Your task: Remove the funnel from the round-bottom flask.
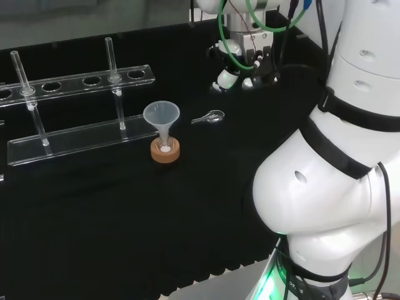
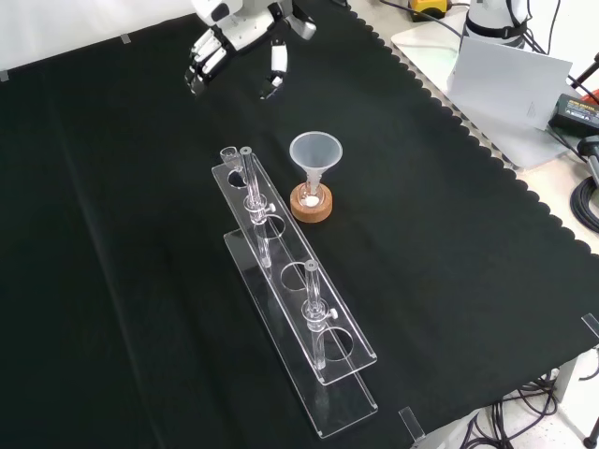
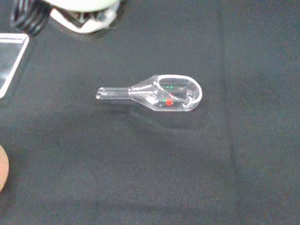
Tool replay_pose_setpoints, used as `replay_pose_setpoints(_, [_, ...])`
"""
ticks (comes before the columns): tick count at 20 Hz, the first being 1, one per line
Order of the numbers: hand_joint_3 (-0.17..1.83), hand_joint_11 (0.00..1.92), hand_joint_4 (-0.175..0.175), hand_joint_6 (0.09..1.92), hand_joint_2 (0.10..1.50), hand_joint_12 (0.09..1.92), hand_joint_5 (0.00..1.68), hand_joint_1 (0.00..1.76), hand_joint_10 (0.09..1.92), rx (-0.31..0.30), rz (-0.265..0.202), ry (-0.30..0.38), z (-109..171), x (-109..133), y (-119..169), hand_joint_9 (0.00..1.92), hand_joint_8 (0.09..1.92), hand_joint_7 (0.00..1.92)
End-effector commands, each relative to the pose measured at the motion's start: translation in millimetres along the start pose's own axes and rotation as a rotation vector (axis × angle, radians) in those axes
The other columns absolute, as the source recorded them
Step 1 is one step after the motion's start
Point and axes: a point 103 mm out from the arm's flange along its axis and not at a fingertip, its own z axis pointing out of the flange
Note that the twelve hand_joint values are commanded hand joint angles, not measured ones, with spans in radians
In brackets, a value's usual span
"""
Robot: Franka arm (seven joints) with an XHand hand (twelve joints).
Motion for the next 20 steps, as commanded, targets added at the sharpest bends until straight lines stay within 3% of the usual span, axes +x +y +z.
replay_pose_setpoints(1, [0.63,0.21,-0.029,0.09,0.60,1.39,0.27,0.86,0.71,-0.022,0.014,-0.029,-16,26,-41,0.30,0.64,0.05])
replay_pose_setpoints(12, [0.63,0.23,-0.029,0.09,0.60,1.39,0.27,0.86,0.70,-0.060,0.012,-0.056,-43,49,-78,0.33,0.66,0.08])
replay_pose_setpoints(20, [0.62,0.24,-0.027,0.09,0.60,1.38,0.29,0.85,0.70,-0.066,0.011,-0.071,-47,58,-91,0.35,0.66,0.09])
